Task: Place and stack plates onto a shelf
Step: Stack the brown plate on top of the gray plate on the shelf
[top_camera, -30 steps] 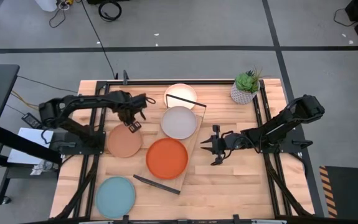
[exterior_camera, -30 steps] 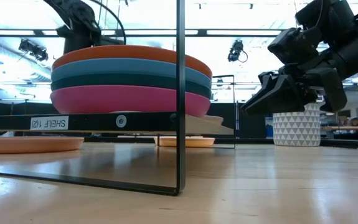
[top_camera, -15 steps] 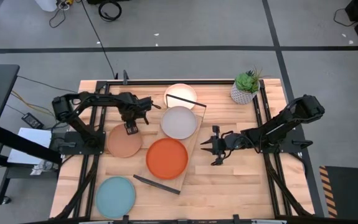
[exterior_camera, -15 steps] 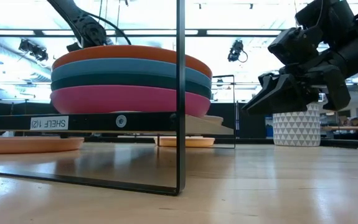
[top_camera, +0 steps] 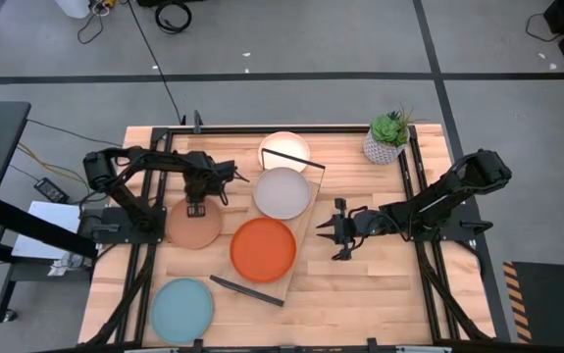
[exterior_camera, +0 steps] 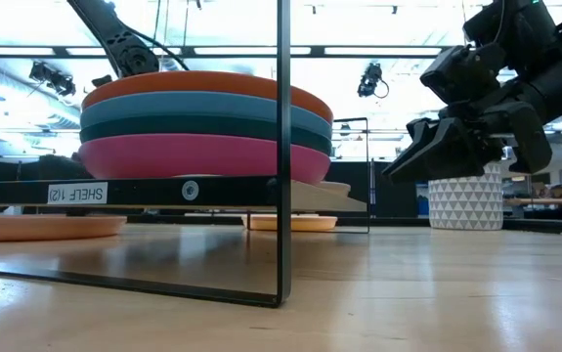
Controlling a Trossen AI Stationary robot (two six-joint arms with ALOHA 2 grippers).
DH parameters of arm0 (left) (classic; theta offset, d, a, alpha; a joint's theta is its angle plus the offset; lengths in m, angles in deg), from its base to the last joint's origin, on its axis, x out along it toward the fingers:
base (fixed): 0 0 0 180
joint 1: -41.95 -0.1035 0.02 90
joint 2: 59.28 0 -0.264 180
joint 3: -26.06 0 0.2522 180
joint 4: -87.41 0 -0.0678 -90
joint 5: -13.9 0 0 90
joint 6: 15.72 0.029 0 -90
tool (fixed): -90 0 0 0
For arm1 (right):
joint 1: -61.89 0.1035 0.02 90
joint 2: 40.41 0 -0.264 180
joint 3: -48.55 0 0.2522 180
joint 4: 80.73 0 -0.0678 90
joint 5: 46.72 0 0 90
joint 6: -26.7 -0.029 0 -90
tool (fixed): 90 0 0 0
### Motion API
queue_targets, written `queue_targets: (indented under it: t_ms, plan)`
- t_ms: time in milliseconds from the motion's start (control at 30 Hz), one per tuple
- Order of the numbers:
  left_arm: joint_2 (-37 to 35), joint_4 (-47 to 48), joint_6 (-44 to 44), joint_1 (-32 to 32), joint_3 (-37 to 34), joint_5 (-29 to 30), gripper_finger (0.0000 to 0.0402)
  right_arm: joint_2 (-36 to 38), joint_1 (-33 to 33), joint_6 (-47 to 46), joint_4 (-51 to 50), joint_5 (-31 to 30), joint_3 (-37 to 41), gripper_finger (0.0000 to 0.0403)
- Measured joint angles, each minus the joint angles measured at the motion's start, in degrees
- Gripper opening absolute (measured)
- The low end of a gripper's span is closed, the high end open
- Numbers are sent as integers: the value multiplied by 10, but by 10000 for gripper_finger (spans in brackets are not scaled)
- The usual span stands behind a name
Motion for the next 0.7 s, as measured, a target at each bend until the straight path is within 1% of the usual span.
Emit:
queue_targets:
  t_ms: [67, 167, 300, 500, 700]
  plan:
    - [-1, 11, 0, 0, 2, -1, 15, 0, 0, 0, 0, 0, 0, 103]
    - [0, 35, -6, 0, 15, -1, 15, 0, 0, 0, 0, 0, 0, 103]
    - [-2, 101, -29, 0, 57, 5, 15, 0, 0, 2, 0, 0, 0, 103]
    - [-29, 219, -48, -3, 158, 17, 14, 0, 0, 5, 0, -1, 0, 103]
    - [-70, 329, -27, -1, 286, 13, 14, 0, 0, 6, 0, -2, 0, 103]
